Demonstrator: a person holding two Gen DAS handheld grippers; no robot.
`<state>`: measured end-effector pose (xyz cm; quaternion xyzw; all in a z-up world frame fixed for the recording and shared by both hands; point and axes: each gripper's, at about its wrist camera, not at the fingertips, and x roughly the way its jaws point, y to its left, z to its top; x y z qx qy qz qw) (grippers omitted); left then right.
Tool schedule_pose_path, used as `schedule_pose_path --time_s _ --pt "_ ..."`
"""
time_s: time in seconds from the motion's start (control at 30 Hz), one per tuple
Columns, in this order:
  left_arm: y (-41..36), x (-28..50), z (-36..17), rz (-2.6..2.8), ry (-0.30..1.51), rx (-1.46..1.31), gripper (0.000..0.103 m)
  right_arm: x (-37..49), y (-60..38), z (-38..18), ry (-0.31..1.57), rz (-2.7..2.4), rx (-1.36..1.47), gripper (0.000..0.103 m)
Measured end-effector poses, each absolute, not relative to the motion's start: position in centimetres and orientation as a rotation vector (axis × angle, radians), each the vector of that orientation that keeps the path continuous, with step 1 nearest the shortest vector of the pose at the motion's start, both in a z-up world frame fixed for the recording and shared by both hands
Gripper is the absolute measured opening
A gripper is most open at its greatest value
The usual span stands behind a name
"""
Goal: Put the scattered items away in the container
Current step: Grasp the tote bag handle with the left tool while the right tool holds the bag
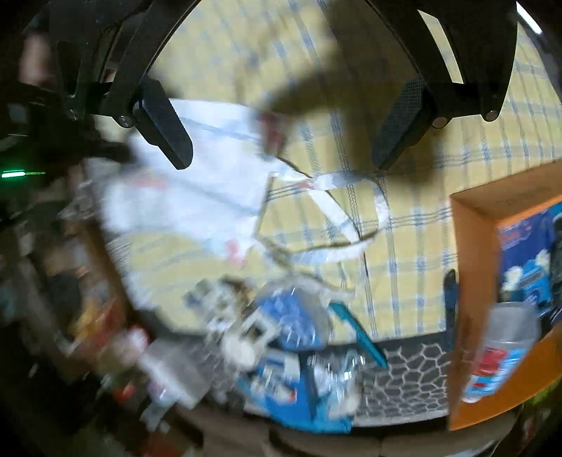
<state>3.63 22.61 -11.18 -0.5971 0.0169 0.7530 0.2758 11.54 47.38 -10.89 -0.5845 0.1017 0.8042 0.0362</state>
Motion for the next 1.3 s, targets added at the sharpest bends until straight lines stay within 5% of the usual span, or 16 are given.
schedule_pose_path --time_s 0.13,0.3,0.47,0.53,1.2,1.3 --pt "25.7 4.3 -15.3 2.087 0.321 -1.645 0.083 12.1 47.4 -11.4 0.299 2.469 -1.782 0.011" --pt "26.1 4.3 -16.6 2.107 0.261 -1.627 0.081 12.7 48.2 -12.1 0.315 2.454 -1.771 0.012" --pt "26.1 4.8 -16.2 2.139 0.294 -1.576 0.014 12.7 48.2 -12.2 0.308 2.455 -1.759 0.012" --pt "26.0 5.2 -16.2 2.107 0.271 -1.586 0.005 12.6 48.2 -12.1 0.303 2.453 -1.753 0.012" --pt "17.3 3.7 -1.4 2.25 0.01 -1.267 0.004 11.2 42.5 2.1 0.229 2.802 -1.402 0.008" --pt "16.0 2.5 -2.9 2.274 0.026 -1.346 0.004 10.2 40.8 -3.3 0.435 2.77 -1.595 0.038"
